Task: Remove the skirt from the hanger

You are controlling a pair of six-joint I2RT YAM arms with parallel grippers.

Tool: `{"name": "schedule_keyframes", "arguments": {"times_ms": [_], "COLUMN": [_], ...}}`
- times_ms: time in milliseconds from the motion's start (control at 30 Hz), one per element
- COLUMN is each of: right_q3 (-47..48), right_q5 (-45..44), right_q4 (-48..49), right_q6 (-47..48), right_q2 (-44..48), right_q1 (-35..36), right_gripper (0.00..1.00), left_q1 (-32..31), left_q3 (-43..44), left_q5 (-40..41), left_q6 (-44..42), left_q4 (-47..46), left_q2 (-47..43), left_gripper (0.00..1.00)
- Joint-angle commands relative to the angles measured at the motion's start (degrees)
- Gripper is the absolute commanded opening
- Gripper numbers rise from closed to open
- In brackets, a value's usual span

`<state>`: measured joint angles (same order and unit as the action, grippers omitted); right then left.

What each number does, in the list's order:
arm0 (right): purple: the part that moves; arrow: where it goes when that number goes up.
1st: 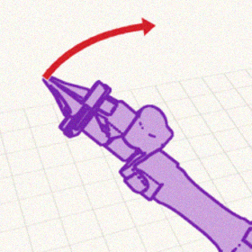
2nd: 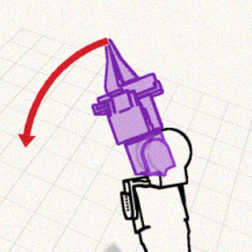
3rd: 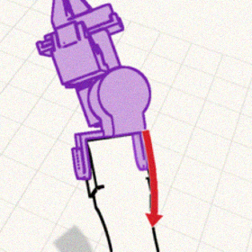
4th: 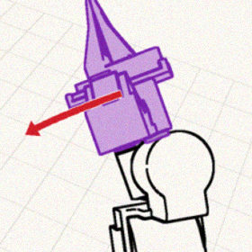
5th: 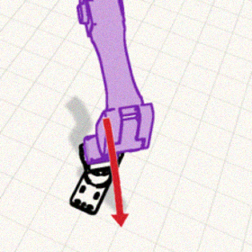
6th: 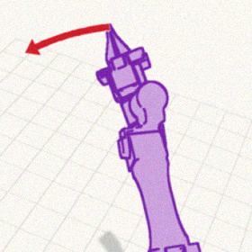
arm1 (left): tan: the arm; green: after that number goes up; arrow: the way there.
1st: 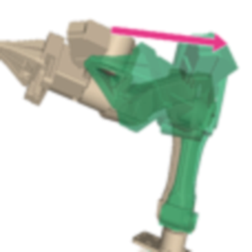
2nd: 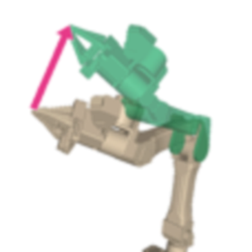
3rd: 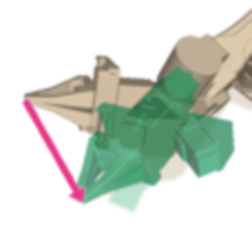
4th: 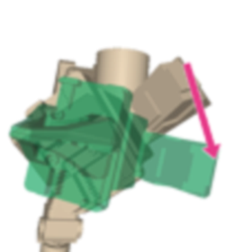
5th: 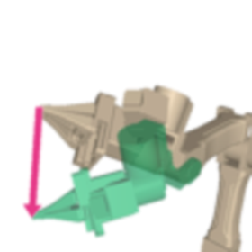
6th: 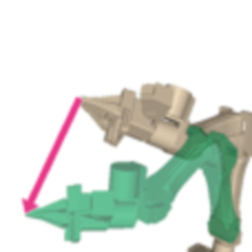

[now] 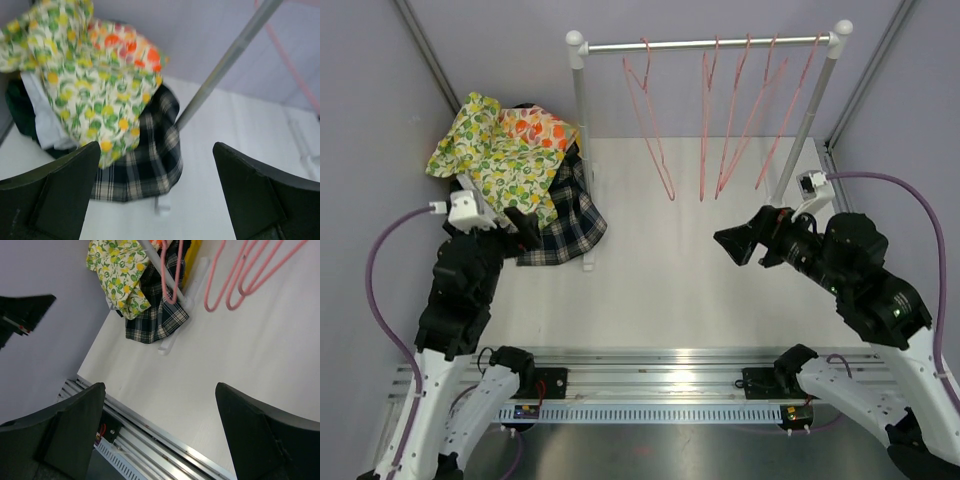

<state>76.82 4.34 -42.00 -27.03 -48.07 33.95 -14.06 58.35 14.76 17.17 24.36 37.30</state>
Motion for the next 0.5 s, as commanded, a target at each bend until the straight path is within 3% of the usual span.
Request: {"name": "schedule_keyframes", "arguments": {"times_ms": [0,67,200,367,467], "right_q3": [-8.68,-14.2,-24.67,-37.16,-37.71], "right_q5": [-3.98,-6.35,-8.9,-10.29,-12.6], "right_q4": [4.99,5.69,10.07,14.93,15.37], "right_q6": [-2.59,-2.51,-1.98,1.63,-0.05], "right_q2": [5.43,9.83,17.03,27.94,30.14], "right_q1": [-0.2,-0.2,-0.12,-0.12,-0.2], "right_gripper": [1.0,1.0,0.99,1.0,0.99], "left_q1": [-0.61,-0.61,-0.61,-0.61,-0.61], "left_q3": [-9.98,-13.07,-18.09,-18.98,-17.22], "left_q5": [-2.89,-4.13,-3.16,-1.06,-1.93], "left_q6": [-0.37,-2.66,-3.81,-4.08,-3.72], "left_q4": [3.59,3.76,3.86,3.32,5.16], "left_q2": [-12.04,-19.94,-27.61,-26.76,-21.84], "left_gripper": [0.99,0.99,0.99,0.99,0.99]}}
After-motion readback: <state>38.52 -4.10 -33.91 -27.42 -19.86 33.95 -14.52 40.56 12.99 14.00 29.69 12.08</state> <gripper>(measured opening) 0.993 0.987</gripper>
